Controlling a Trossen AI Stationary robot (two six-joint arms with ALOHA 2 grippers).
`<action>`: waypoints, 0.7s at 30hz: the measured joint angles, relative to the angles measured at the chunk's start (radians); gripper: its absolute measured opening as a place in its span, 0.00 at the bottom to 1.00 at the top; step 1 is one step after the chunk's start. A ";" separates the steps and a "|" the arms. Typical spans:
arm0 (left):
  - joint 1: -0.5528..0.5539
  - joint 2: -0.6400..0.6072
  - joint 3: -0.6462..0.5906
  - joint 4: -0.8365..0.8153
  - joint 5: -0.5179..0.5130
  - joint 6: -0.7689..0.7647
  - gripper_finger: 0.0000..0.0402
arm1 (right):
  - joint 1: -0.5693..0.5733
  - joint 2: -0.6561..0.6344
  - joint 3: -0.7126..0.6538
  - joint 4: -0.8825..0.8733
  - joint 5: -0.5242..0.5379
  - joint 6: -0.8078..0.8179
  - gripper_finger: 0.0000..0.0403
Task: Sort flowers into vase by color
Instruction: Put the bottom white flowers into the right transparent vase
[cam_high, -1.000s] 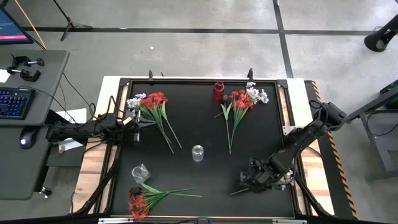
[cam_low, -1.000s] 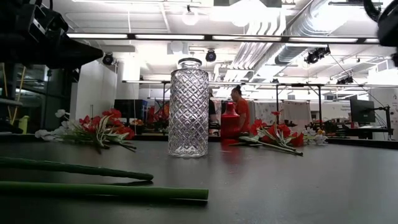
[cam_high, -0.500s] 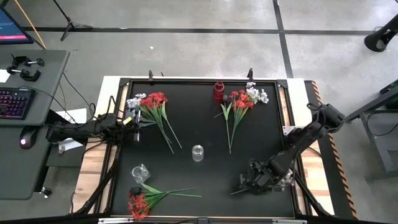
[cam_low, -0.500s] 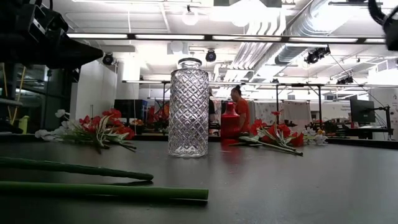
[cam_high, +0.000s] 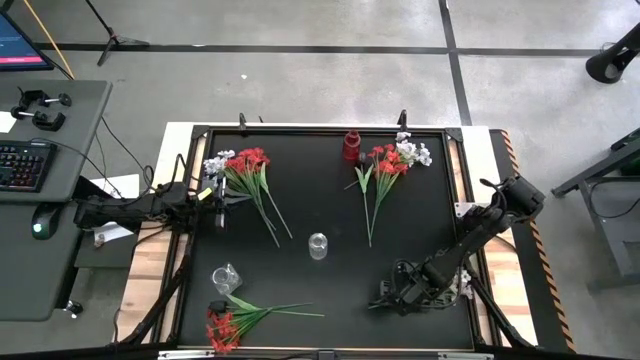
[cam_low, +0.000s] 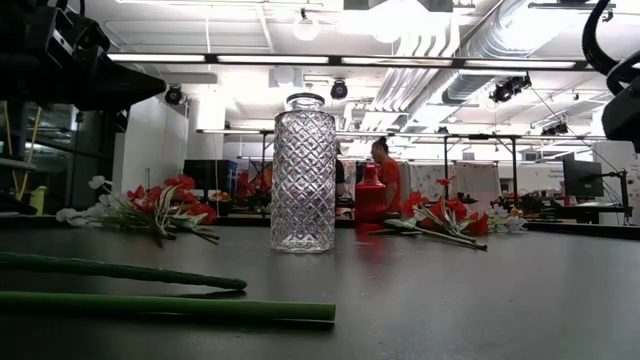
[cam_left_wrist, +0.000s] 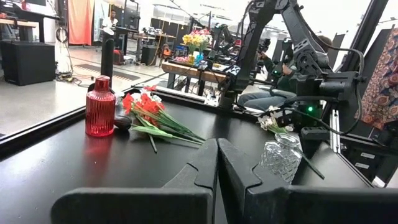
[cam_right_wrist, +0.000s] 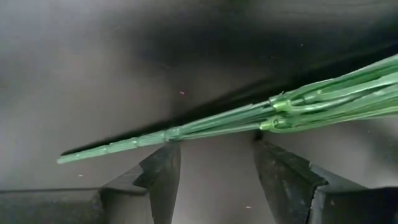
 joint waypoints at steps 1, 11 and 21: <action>0.000 0.000 0.000 0.000 0.000 0.000 0.00 | -0.002 -0.005 -0.001 -0.004 0.011 0.000 0.48; 0.000 0.000 0.000 0.000 0.000 0.000 0.00 | -0.013 -0.057 0.002 0.012 0.046 0.007 0.48; 0.000 0.000 0.000 0.000 0.000 0.000 0.00 | -0.055 -0.057 0.002 -0.050 0.038 -0.001 0.48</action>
